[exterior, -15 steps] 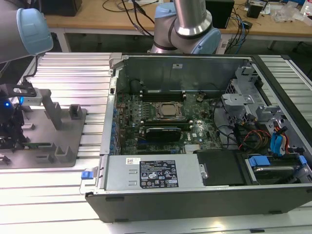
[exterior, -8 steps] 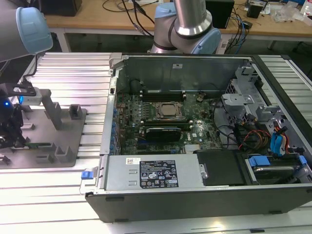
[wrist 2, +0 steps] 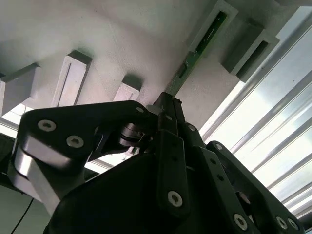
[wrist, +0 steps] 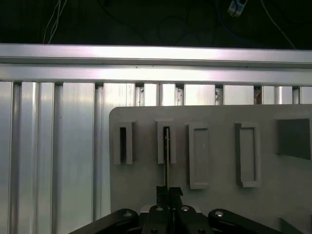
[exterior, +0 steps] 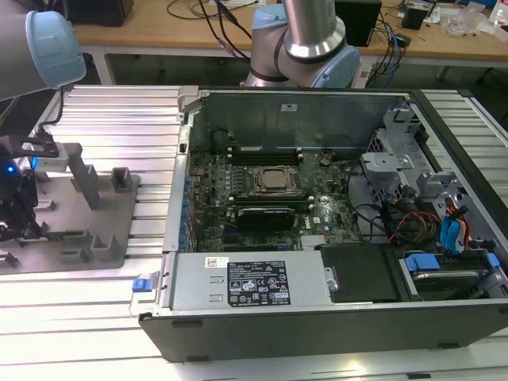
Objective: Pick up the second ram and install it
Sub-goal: 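Pick up the second ram and move it above second insertion slot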
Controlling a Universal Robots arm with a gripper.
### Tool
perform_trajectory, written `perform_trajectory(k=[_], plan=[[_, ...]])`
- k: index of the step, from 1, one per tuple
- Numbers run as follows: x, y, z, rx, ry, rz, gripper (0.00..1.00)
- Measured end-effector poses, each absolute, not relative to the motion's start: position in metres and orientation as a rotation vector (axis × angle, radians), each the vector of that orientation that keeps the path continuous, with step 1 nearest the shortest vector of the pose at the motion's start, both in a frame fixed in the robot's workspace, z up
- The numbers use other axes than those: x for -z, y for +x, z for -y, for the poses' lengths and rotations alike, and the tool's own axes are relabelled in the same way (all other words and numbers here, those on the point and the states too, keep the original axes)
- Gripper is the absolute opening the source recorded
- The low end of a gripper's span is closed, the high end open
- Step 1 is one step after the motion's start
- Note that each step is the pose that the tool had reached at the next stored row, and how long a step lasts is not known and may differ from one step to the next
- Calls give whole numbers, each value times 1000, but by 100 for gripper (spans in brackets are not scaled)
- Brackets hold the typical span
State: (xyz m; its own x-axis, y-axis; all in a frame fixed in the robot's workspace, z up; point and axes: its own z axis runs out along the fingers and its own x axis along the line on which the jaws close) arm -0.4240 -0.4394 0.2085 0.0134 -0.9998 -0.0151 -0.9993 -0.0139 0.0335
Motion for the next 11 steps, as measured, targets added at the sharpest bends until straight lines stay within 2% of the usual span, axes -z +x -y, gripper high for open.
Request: perform_trajectory(k=[11], plan=[[-216, -424, 439, 54, 2227, 2197, 9]])
